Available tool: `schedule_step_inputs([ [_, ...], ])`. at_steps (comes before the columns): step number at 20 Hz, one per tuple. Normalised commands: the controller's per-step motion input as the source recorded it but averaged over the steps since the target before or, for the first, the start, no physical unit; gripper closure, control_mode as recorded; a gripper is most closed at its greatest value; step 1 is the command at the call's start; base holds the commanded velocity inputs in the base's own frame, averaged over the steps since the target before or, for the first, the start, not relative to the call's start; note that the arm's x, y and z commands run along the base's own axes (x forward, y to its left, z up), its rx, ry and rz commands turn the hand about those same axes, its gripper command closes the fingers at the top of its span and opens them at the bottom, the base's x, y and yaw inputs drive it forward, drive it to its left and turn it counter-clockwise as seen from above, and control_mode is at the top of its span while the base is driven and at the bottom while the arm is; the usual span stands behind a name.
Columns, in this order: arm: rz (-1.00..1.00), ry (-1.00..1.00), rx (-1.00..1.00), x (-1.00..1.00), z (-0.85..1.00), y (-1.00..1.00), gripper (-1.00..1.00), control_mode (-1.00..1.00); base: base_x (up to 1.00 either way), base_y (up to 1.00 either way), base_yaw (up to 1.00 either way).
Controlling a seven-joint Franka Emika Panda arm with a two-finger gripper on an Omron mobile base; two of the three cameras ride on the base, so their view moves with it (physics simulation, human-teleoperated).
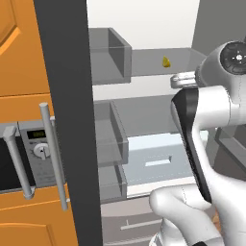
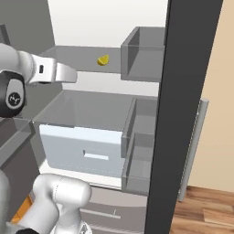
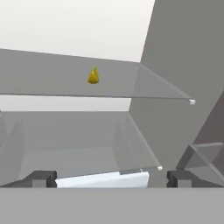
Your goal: There is a bowl on the dining counter. Grab a lemon wedge from the fridge and place it in the bowl. Then get the liquor bottle and glass cup from the cabinet and place them next to the bowl.
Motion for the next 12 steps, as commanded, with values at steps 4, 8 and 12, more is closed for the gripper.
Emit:
schedule_step_inputs([
  [4,0.00,0.00,0.03,0.50,0.05,0.00,-1.00,-1.00,0.00,0.00,0.00],
  [8,0.00,0.00,0.02,0.59,0.09,0.01,-1.00,-1.00,0.00,0.00,0.00],
  [12,0.00,0.00,0.01,0.58,0.14,0.01,-1.00,-1.00,0.00,0.00,0.00],
])
